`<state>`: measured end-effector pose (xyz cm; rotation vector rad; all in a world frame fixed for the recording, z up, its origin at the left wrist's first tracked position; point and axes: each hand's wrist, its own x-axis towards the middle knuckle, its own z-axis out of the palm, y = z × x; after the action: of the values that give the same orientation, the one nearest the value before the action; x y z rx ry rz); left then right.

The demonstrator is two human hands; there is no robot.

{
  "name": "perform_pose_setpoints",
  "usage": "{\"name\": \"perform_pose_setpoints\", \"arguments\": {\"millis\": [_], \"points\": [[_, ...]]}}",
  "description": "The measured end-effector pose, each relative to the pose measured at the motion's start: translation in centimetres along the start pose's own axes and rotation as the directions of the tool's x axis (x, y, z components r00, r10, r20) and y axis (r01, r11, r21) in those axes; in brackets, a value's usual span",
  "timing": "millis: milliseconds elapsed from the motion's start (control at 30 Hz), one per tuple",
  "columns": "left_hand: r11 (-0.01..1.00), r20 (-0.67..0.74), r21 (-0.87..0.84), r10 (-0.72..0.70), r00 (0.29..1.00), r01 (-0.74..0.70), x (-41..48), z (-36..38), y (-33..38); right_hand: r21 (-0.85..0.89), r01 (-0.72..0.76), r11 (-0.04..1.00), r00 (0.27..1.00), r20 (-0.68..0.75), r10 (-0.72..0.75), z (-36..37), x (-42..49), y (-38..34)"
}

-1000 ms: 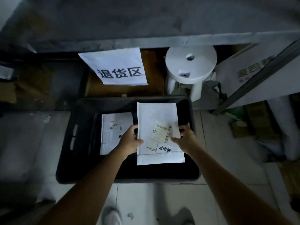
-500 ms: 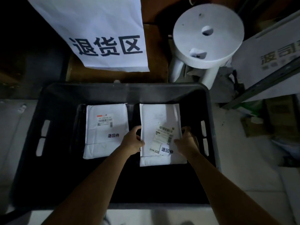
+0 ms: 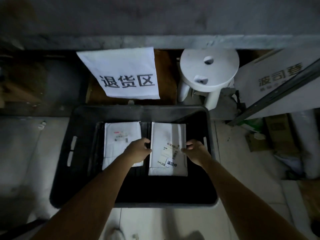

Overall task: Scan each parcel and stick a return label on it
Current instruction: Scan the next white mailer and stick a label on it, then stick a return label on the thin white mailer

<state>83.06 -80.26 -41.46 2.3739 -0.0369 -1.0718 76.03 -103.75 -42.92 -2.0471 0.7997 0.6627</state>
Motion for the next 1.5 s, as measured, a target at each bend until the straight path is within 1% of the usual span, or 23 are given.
{"name": "perform_pose_setpoints", "arguments": {"millis": [100, 200, 300, 400, 567, 667, 733, 800, 900, 1033, 1200, 1300, 1400, 1467, 1500], "points": [[0.988, -0.04, 0.139, 0.073, 0.997, -0.067, -4.6, -5.3, 4.5, -0.121, 0.068, 0.99, 0.998, -0.005, -0.069, -4.8, -5.1, -4.4], [0.963, -0.078, 0.24, 0.148, 0.986, -0.126, -10.0, -10.9, 10.0, -0.215, 0.114, 0.97, 0.99, -0.055, -0.129, -11.1, -11.0, -8.9], [0.937, -0.105, 0.285, 0.238, 0.965, -0.2, -15.7, -16.1, 15.9, -0.328, 0.161, 0.931, 0.977, -0.081, -0.197, -18.2, -17.3, -13.3], [0.897, -0.136, 0.362, 0.321, 0.937, -0.254, -21.4, -21.0, 22.6, -0.403, 0.169, 0.9, 0.964, -0.125, -0.237, -25.9, -24.1, -17.3], [0.806, -0.088, 0.449, 0.469, 0.879, -0.385, -30.5, -27.1, 35.0, -0.373, 0.105, 0.922, 0.906, -0.347, -0.243, -37.7, -36.2, -22.1], [0.743, -0.032, 0.46, 0.561, 0.828, -0.485, -36.0, -28.8, 42.2, -0.355, 0.057, 0.933, 0.873, -0.436, -0.22, -43.5, -43.4, -22.4], [0.679, 0.002, 0.489, 0.627, 0.779, -0.548, -39.8, -28.7, 46.4, -0.328, 0.029, 0.944, 0.853, -0.485, -0.195, -46.6, -48.5, -21.4], [0.611, 0.06, 0.501, 0.682, 0.729, -0.613, -43.6, -27.7, 50.2, -0.277, -0.013, 0.961, 0.819, -0.554, -0.149, -48.8, -53.6, -19.4], [0.523, 0.157, 0.475, 0.741, 0.653, -0.708, -49.0, -25.0, 55.0, -0.234, -0.106, 0.967, 0.762, -0.644, -0.072, -51.1, -60.8, -15.5], [0.389, 0.232, 0.506, 0.798, 0.556, -0.77, -55.7, -20.0, 60.0, -0.145, -0.198, 0.969, 0.666, -0.745, 0.025, -52.9, -69.3, -8.7], [0.258, 0.336, 0.517, 0.816, 0.471, -0.816, -63.4, -10.6, 64.3, 0.012, -0.254, 0.967, 0.571, -0.806, 0.16, -53.2, -77.7, 1.4], [0.212, 0.402, 0.484, 0.809, 0.43, -0.849, -67.4, -3.9, 65.4, 0.112, -0.216, 0.97, 0.547, -0.809, 0.215, -52.5, -81.8, 7.9], [0.183, 0.452, 0.461, 0.793, 0.407, -0.868, -70.6, 2.7, 65.7, 0.107, -0.26, 0.96, 0.552, -0.799, 0.238, -51.6, -84.9, 14.1], [0.173, 0.466, 0.449, 0.792, 0.395, -0.877, -72.1, 7.3, 65.7, 0.12, -0.247, 0.962, 0.548, -0.801, 0.24, -51.0, -86.6, 18.2], [0.172, 0.475, 0.44, 0.788, 0.391, -0.881, -72.7, 9.4, 65.6, 0.127, -0.237, 0.963, 0.533, -0.812, 0.238, -50.7, -87.2, 20.3]]}}
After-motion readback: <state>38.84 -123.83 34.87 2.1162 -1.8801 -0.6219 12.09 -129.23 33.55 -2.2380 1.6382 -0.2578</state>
